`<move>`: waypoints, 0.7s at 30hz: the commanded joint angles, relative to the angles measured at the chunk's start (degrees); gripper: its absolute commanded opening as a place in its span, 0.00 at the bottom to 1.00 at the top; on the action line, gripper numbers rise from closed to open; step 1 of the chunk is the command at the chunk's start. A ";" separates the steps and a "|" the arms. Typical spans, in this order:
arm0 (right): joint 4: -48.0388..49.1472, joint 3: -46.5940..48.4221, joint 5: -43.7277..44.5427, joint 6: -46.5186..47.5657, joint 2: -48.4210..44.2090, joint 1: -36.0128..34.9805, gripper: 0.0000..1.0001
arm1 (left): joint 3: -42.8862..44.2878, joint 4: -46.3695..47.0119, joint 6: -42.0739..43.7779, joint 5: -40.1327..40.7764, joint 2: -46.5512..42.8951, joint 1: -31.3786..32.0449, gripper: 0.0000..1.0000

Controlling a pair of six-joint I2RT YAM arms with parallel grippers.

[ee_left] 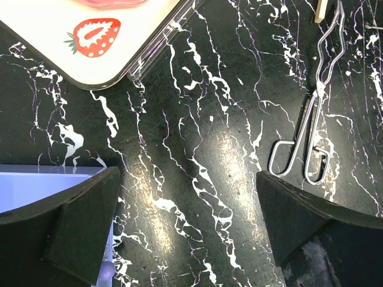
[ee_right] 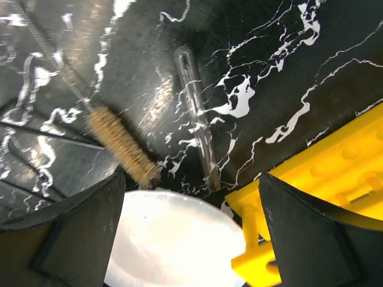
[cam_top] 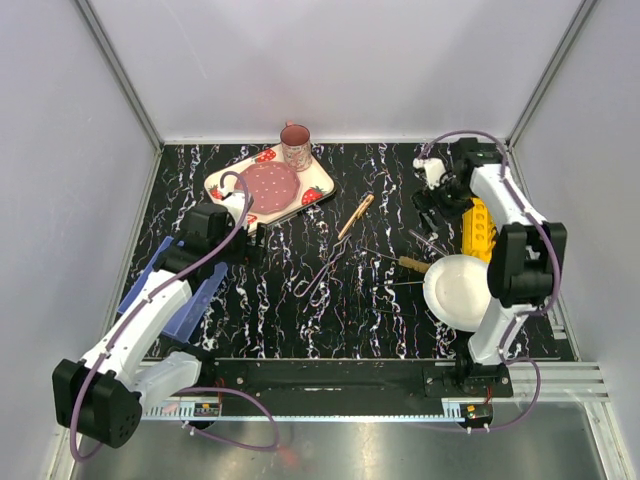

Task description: Organize the chemistry lab equipment

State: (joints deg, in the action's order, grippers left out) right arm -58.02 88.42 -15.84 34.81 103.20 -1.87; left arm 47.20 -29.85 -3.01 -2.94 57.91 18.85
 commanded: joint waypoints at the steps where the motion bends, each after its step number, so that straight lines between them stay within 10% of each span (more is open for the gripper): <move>1: 2.29 3.86 7.31 -2.20 6.83 -1.73 0.96 | 0.26 3.04 0.02 0.48 0.62 -0.04 0.99; 21: 3.09 10.54 11.97 -1.76 22.13 -8.68 0.71 | 0.17 3.13 0.19 0.48 1.24 0.04 0.99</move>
State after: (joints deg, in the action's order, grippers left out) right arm -53.98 95.29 -6.48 32.93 123.22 -10.17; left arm 47.20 -29.85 -3.01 -2.94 59.00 18.85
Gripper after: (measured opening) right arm 0.762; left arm 0.984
